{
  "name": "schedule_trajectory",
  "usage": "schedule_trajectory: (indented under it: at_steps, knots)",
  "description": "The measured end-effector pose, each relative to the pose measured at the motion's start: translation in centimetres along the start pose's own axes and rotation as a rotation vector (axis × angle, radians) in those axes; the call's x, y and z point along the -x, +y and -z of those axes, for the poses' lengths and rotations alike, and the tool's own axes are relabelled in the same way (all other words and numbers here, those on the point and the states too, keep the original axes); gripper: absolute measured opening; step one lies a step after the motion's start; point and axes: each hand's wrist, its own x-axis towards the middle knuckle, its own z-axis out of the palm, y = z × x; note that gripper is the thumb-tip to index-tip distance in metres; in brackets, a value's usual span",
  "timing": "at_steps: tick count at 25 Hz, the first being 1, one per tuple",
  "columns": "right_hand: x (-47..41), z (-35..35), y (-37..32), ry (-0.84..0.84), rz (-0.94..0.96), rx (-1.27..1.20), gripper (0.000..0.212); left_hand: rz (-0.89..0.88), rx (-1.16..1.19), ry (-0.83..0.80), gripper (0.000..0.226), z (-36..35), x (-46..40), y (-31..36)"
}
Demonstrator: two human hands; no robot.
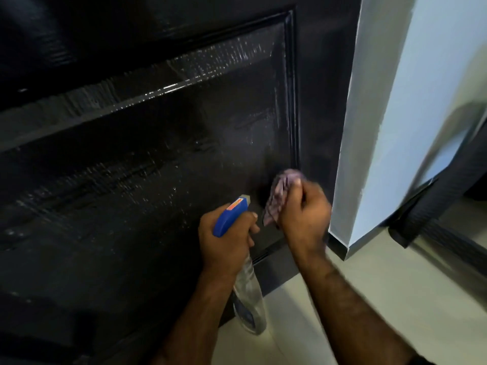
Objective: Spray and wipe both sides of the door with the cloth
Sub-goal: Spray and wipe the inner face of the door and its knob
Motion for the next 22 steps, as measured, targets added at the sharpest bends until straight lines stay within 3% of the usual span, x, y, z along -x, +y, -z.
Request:
schedule_trajectory:
  at_steps: [3, 5, 7, 10, 12, 15, 17, 20, 22]
  knots:
    - [-5.0, -1.0, -6.7, 0.056, 0.478, -0.085, 0.023, -0.059, 0.039, -0.003, 0.020, -1.0, -1.5, 2.1]
    - [-4.9, -0.7, -4.2, -0.028, 0.567, -0.040, 0.029, -0.068, 0.032, -0.003, 0.019, -1.2, -1.8, 2.3]
    - [-1.3, 0.5, 2.6, -0.140, 0.418, 0.059, 0.035, -0.052, 0.033, -0.003, 0.019, -1.0, -1.1, 1.7]
    - [6.5, 2.7, 11.8, -0.283, -0.170, 0.248, 0.025, -0.010, -0.020, -0.019, 0.021, -0.5, 0.5, 0.1]
    - [7.3, 2.3, 12.0, -0.274, -0.415, 0.227, 0.017, 0.010, -0.052, -0.033, 0.021, -0.4, 0.8, 0.1]
    - [2.0, 0.1, 5.5, -0.130, -0.553, 0.220, 0.024, -0.004, -0.056, -0.025, 0.022, -0.7, -0.7, 1.4]
    - [-1.1, -0.4, 0.6, -0.110, -0.455, 0.145, 0.023, -0.038, -0.039, -0.032, 0.021, -1.4, -1.8, 3.2]
    - [-0.4, 0.7, 1.3, -0.066, -0.350, -0.026, 0.017, -0.069, 0.001, -0.028, 0.018, -2.2, -2.8, 4.9]
    - [2.1, 1.4, 5.0, -0.031, -0.434, -0.141, 0.020, -0.066, 0.018, -0.017, 0.019, -2.2, -2.6, 4.9]
